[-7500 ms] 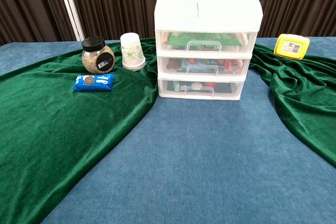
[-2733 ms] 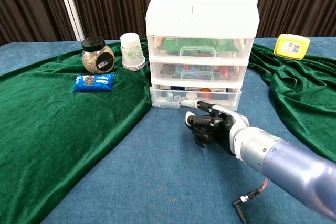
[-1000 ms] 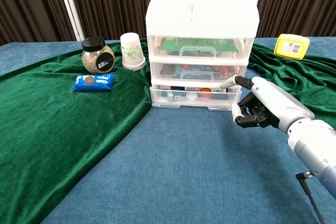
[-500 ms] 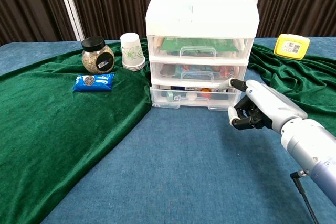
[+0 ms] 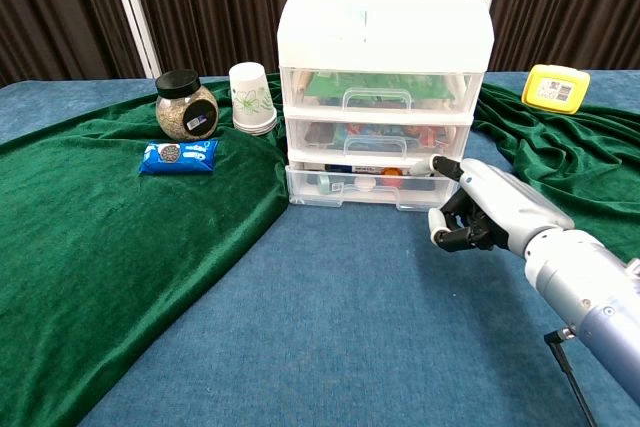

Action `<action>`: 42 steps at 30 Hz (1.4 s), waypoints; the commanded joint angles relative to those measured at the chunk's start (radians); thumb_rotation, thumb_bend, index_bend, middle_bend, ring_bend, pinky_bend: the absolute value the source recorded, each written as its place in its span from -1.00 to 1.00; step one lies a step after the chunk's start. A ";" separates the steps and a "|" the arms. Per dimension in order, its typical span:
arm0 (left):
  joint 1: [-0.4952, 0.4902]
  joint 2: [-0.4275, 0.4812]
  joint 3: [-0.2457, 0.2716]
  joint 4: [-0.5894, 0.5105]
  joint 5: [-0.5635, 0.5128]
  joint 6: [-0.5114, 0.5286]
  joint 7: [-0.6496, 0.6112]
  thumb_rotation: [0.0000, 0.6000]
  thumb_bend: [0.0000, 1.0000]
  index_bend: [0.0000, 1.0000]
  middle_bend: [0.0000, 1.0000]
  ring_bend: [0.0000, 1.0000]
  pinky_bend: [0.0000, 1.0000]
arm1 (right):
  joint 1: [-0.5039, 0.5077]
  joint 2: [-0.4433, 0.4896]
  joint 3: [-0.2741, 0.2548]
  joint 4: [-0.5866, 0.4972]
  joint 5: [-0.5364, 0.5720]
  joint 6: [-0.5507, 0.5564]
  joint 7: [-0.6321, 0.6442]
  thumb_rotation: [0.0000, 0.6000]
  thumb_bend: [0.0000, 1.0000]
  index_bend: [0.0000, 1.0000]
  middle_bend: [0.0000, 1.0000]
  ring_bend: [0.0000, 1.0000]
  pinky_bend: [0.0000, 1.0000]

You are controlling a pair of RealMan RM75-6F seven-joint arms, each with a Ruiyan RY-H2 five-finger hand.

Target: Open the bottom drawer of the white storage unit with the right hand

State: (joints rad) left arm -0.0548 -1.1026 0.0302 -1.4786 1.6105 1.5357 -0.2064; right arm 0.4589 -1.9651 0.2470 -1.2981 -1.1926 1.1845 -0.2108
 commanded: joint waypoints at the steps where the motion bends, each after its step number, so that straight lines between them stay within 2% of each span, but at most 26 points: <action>1: 0.000 0.000 0.000 0.000 -0.001 0.000 -0.001 1.00 -0.75 -1.00 -1.00 -1.00 -1.00 | 0.002 -0.002 0.001 0.002 0.001 0.000 -0.001 1.00 0.16 -0.57 0.74 0.85 0.55; 9: 0.000 0.000 0.000 0.000 -0.002 -0.002 -0.001 1.00 -0.75 -1.00 -1.00 -1.00 -1.00 | 0.014 -0.011 0.004 0.009 0.003 -0.006 -0.008 1.00 0.16 -0.56 0.74 0.85 0.55; 20: -0.002 0.002 -0.001 0.001 -0.006 -0.007 -0.008 1.00 -0.75 -1.00 -1.00 -1.00 -1.00 | 0.031 -0.024 0.015 0.019 0.011 -0.011 -0.025 1.00 0.17 -0.28 0.76 0.87 0.55; 25: -0.002 0.003 -0.001 0.002 -0.007 -0.008 -0.010 1.00 -0.75 -1.00 -1.00 -1.00 -1.00 | 0.031 -0.023 0.010 0.010 0.002 0.000 -0.026 1.00 0.19 -0.22 0.77 0.88 0.55; 42: 0.001 0.010 0.003 -0.006 0.000 -0.002 -0.004 1.00 -0.75 -1.00 -1.00 -1.00 -1.00 | -0.017 0.027 -0.037 -0.105 0.008 0.056 -0.104 1.00 0.21 -0.12 0.79 0.90 0.56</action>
State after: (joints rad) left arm -0.0536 -1.0925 0.0330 -1.4848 1.6099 1.5334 -0.2105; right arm 0.4465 -1.9436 0.2152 -1.3968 -1.1860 1.2360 -0.3087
